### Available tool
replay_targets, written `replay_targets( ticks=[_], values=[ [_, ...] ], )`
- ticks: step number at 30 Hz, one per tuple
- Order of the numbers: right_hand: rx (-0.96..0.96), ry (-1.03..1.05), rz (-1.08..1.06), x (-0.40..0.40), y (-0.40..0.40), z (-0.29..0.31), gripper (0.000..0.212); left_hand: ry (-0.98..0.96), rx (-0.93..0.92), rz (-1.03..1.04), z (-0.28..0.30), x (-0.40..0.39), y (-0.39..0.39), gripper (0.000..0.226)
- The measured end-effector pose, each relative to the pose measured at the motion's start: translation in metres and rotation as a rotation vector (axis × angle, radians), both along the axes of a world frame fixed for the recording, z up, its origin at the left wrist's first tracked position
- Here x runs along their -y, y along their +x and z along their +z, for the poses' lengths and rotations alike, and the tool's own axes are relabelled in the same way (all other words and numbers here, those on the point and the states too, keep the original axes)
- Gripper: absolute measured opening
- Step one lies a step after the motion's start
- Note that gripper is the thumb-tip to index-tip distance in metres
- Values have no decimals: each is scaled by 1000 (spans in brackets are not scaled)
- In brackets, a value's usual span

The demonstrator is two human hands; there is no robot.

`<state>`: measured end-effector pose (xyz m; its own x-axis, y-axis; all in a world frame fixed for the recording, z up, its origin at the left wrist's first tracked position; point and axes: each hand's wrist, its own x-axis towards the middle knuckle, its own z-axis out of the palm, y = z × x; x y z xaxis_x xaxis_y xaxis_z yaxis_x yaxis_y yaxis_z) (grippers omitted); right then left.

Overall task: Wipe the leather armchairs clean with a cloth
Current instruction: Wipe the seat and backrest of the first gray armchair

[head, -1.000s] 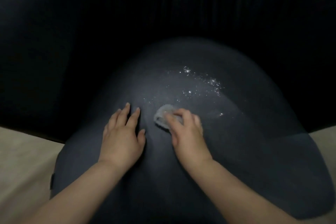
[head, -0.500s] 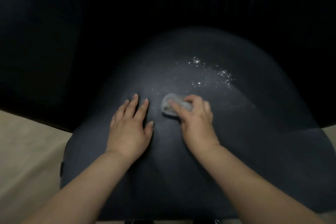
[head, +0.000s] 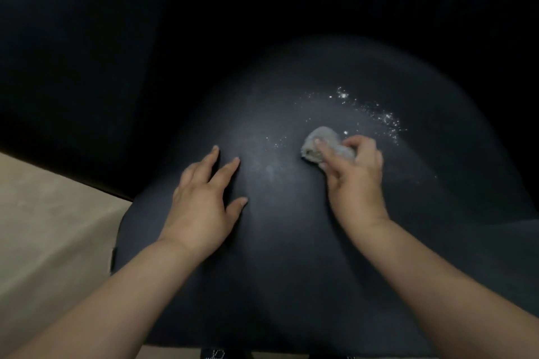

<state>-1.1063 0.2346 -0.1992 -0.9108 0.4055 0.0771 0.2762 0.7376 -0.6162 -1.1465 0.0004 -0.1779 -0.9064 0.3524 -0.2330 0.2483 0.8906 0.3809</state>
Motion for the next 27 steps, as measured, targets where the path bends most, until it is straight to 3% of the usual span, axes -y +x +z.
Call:
replay_targets(
  ticks=[4, 5, 10, 12, 14, 16, 21, 23, 25, 27],
  values=[
    [-21, 39, 466, 40, 0, 5, 36, -7, -15, 11, -1, -2, -2, 71],
    [-29, 71, 498, 36, -6, 6, 36, -9, -19, 8, -1, -2, -2, 71],
    [-14, -56, 83, 21, -42, 3, 38, 6, -26, 9, 1, 0, -8, 73],
    [-39, -48, 186, 43, -40, 3, 43, 3, -32, 27, 2, -3, -13, 75],
    [-69, 20, 423, 54, -34, 2, 39, -2, -38, 44, 2, -6, -17, 76],
    [-45, 44, 470, 41, -43, 1, 33, -3, -39, 62, 2, -8, -20, 78],
    [-164, 54, -37, 9, -84, -7, 32, -7, -28, 73, 2, -10, -22, 83],
    [-108, 45, 110, 30, -79, -9, 23, -17, -21, 77, 2, -13, -24, 86],
    [-32, 72, 425, 50, -67, -8, 34, -9, -16, 81, 2, -17, -26, 88],
    [-10, 39, 469, 38, -69, -1, 32, 7, -16, 73, 3, -23, -29, 89]
  ],
)
